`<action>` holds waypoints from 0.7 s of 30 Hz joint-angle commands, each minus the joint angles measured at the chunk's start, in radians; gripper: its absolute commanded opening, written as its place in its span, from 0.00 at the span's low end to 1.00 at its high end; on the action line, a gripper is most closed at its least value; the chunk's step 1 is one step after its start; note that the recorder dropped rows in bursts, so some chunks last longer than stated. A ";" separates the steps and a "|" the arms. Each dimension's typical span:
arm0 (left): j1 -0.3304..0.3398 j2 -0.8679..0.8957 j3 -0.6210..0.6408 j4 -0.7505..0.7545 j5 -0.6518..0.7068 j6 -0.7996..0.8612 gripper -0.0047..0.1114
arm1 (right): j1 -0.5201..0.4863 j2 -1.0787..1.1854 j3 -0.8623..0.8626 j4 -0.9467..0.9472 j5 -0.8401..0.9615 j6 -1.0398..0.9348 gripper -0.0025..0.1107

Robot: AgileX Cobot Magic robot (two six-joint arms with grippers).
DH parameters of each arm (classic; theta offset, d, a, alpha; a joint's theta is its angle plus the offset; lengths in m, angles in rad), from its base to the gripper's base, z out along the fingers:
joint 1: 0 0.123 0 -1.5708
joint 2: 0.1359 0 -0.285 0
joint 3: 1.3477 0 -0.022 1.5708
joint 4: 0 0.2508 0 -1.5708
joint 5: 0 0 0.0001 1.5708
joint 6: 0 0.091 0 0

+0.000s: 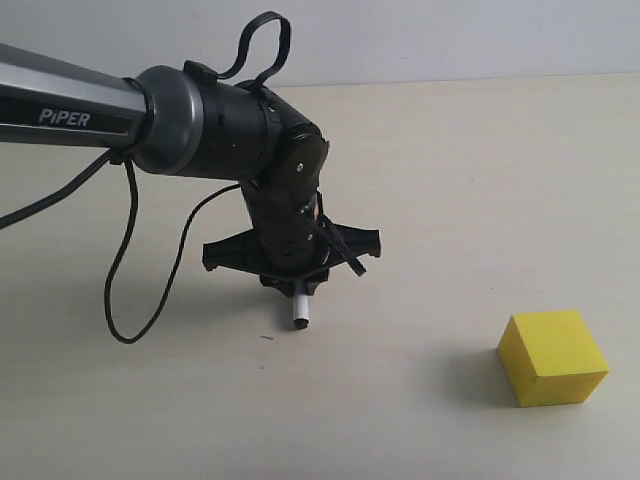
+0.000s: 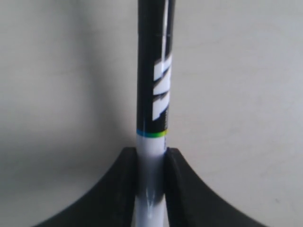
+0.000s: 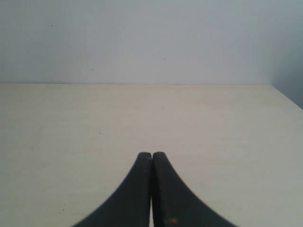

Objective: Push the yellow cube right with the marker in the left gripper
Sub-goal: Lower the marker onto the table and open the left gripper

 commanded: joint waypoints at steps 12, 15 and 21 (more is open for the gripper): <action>0.003 0.008 -0.005 -0.011 0.002 0.010 0.04 | -0.007 -0.005 0.004 0.004 -0.005 -0.009 0.02; 0.003 0.008 -0.005 -0.011 0.004 0.010 0.04 | -0.007 -0.005 0.004 0.004 -0.005 -0.009 0.02; 0.003 0.008 -0.005 -0.011 0.004 0.024 0.18 | -0.007 -0.005 0.004 0.004 -0.005 -0.009 0.02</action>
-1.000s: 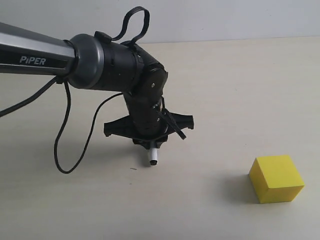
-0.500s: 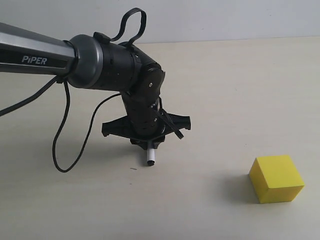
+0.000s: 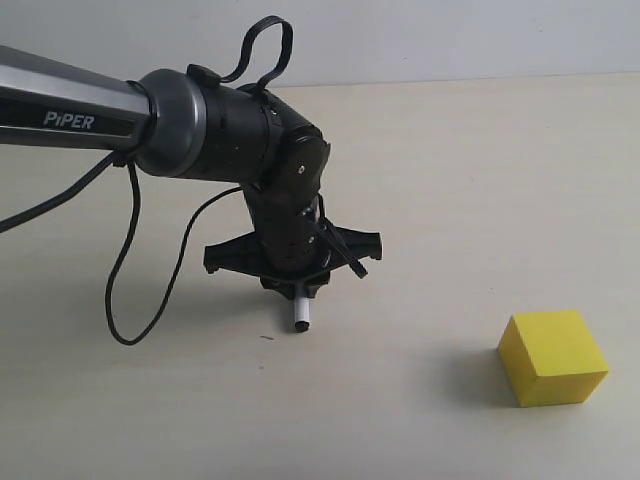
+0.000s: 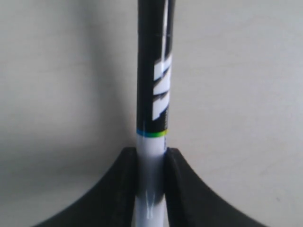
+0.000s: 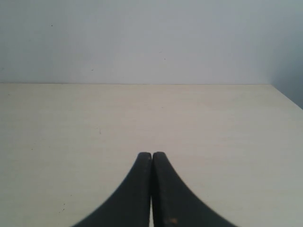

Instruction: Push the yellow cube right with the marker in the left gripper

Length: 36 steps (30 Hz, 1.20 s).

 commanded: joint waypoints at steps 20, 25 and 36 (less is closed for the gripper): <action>0.003 -0.047 -0.005 -0.002 0.029 0.123 0.48 | -0.007 -0.005 0.004 0.004 -0.005 -0.009 0.02; 0.003 -0.138 -0.005 0.001 0.036 0.187 0.48 | -0.007 -0.005 0.004 0.004 -0.005 -0.009 0.02; -0.001 -0.378 0.033 0.001 0.003 0.382 0.04 | -0.007 -0.005 0.004 0.004 -0.005 -0.009 0.02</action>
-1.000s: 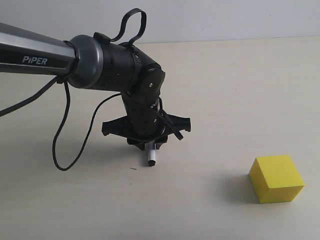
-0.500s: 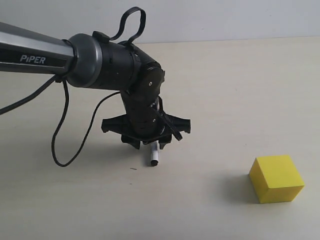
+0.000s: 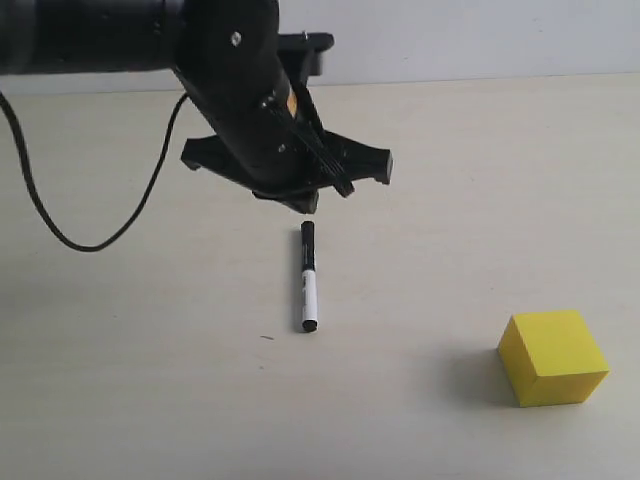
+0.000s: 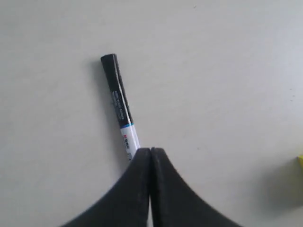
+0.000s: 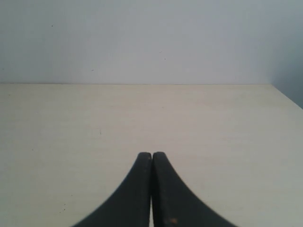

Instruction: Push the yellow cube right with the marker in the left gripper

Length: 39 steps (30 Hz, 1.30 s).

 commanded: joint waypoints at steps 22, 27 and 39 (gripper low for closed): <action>-0.021 -1.155 0.946 0.015 -1.015 0.188 0.04 | -0.007 -0.005 0.004 0.004 -0.005 -0.009 0.02; -0.021 -1.165 0.946 0.015 -1.015 0.188 0.04 | -0.007 -0.005 0.004 0.004 -0.005 -0.009 0.02; -0.017 -1.165 0.946 0.015 -1.015 0.188 0.04 | -0.007 -0.005 0.004 0.007 -0.005 -0.009 0.02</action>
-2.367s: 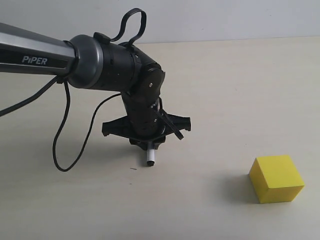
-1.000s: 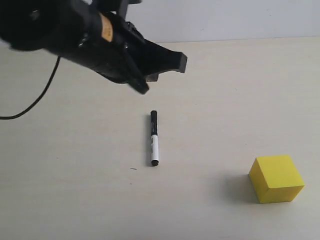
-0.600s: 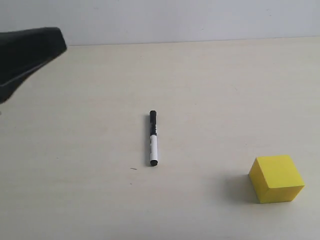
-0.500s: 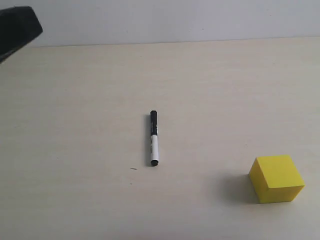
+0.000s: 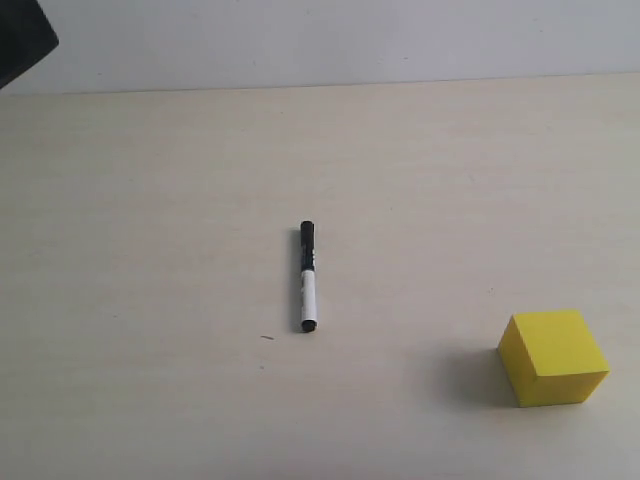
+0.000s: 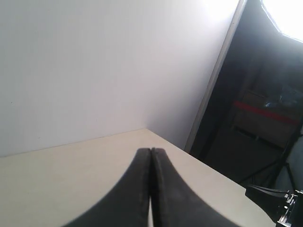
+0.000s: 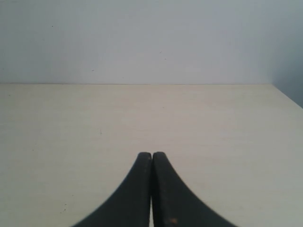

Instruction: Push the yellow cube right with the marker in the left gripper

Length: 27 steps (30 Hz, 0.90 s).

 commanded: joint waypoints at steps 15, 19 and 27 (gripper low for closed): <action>0.855 -0.211 0.006 0.003 0.192 0.065 0.04 | -0.007 -0.005 0.004 -0.003 -0.005 -0.009 0.02; 0.957 -0.283 0.006 0.003 0.228 0.187 0.04 | -0.007 -0.005 0.004 -0.003 -0.005 -0.009 0.02; 0.972 -0.351 0.006 0.003 0.228 0.187 0.04 | -0.007 -0.005 0.004 -0.003 -0.005 -0.009 0.02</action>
